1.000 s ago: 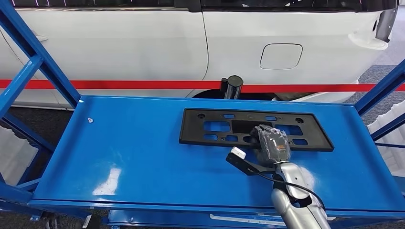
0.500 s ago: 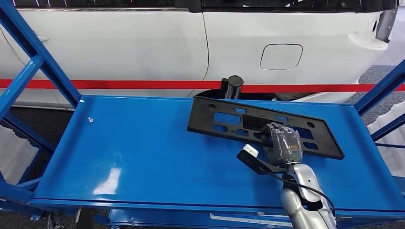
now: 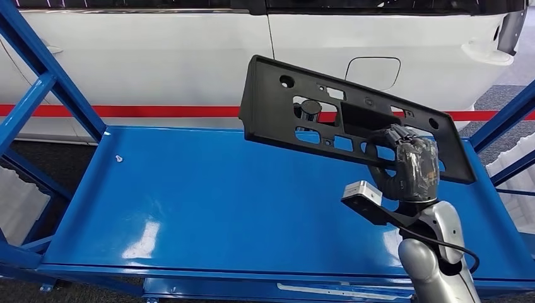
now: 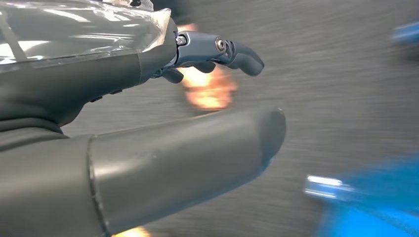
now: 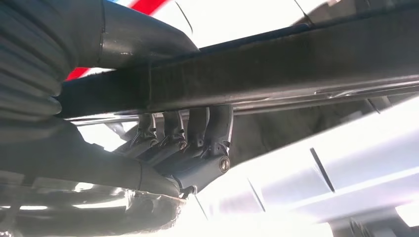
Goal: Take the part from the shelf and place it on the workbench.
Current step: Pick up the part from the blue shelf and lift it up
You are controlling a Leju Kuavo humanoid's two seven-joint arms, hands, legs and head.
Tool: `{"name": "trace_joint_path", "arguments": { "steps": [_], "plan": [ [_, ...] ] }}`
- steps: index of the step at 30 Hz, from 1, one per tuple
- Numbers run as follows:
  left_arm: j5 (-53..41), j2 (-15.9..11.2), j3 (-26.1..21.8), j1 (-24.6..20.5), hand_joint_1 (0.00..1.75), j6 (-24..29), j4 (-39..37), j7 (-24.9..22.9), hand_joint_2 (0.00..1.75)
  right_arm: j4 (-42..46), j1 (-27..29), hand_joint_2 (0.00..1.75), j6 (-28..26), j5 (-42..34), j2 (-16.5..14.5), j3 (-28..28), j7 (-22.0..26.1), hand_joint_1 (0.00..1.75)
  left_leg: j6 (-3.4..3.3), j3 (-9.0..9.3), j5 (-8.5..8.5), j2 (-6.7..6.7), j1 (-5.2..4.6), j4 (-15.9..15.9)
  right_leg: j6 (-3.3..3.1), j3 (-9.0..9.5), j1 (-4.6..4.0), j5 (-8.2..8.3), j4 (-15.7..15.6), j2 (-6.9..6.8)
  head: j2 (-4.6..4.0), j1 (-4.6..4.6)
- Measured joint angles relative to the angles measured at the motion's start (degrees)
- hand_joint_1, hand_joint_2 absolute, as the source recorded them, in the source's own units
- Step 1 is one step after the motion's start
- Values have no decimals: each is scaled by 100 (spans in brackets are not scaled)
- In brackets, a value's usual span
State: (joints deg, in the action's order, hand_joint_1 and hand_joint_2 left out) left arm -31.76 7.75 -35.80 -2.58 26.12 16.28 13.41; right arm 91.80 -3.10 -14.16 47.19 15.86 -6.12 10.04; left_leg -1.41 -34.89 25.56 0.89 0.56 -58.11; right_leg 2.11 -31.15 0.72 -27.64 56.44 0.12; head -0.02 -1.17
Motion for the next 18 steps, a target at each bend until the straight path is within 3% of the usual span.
{"name": "trace_joint_path", "arguments": {
  "steps": [4, 7, 12, 17, 18],
  "plan": [
    [-251, -15, 8, 119, 0, -198, -252, -1041, 0, 365, 108, 175, -76, -282, 278, 181, -10, 175, 0, -3, 2, 7, -3, 0, 0, 1, 2, -1, -2, -3, 0, -1],
    [-390, -28, 28, 164, 0, -477, -349, -1443, 0, 631, 289, 175, -159, -355, 382, 319, -10, 175, 0, -2, 2, 4, -4, 0, 1, 4, 2, 0, -2, -3, 0, -1],
    [-435, -36, 62, 194, 0, -775, -420, -1544, 0, 994, 420, 175, -209, -440, 391, 417, 24, 175, 0, 2, 1, 1, -3, 0, 1, 7, -1, 1, -2, -2, 0, 0],
    [-510, -36, 80, 215, 0, -845, -430, -1291, 0, 1354, 440, 175, -233, -571, 378, 543, 115, 175, 0, 5, 0, 2, -1, 0, 1, 9, -3, 1, -2, -2, 0, 0],
    [-537, -37, 88, 216, 0, -844, -430, -1228, 44, 1437, 462, 175, -241, -585, 374, 573, 133, 175, 0, 5, 0, 2, -1, 0, 1, 8, -3, 1, -2, -2, 0, -1]
  ]
}}
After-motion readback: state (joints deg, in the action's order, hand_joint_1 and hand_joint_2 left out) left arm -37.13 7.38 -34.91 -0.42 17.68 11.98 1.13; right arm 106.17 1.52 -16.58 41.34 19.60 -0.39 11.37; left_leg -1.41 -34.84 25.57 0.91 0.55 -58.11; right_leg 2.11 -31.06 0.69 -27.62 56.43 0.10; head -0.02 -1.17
